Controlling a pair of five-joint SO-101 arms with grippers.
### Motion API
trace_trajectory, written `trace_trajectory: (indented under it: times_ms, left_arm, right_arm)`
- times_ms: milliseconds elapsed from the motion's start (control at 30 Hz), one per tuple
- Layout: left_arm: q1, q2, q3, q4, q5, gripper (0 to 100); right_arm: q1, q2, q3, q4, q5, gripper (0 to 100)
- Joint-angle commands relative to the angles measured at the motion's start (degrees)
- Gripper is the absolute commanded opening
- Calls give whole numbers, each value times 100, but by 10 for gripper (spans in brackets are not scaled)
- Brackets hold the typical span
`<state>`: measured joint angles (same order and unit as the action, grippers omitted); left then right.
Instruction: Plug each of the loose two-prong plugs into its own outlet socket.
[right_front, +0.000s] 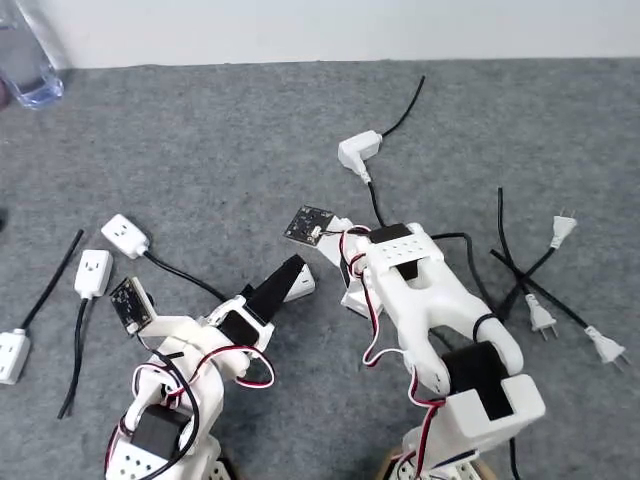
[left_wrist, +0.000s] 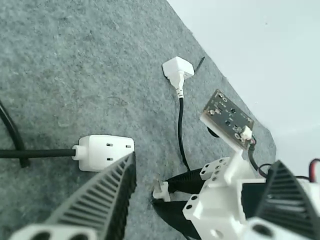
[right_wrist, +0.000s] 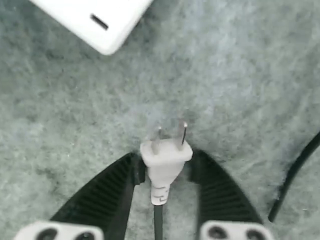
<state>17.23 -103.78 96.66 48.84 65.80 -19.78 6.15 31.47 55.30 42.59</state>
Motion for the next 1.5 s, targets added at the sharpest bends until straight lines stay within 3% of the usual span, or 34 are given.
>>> trace_trajectory:
  times_ms: [0, 533, 767, 1133, 1267, 1467]
  left_arm:
    - [9, -53, -22, -158, -35, 383]
    - [88, -53, -22, -264, -26, 383]
    - [484, -44, -22, -316, 343, 383]
    - [475, -53, -22, -325, 352, 383]
    - [501, -53, -22, -325, 352, 383]
    - [501, -53, -22, -325, 352, 383]
  right_arm:
    - [4, 40, -105, -31, -44, 69]
    - [-22, -92, -18, 4, -53, 7]
    - [-57, -1675, 185, 356, -369, 8]
    - [-1130, -4127, 70, 1552, -949, 8]
    - [-1552, -4242, -202, 1868, -1187, 8]
    - [-1569, -4207, -580, 2062, -1187, 8]
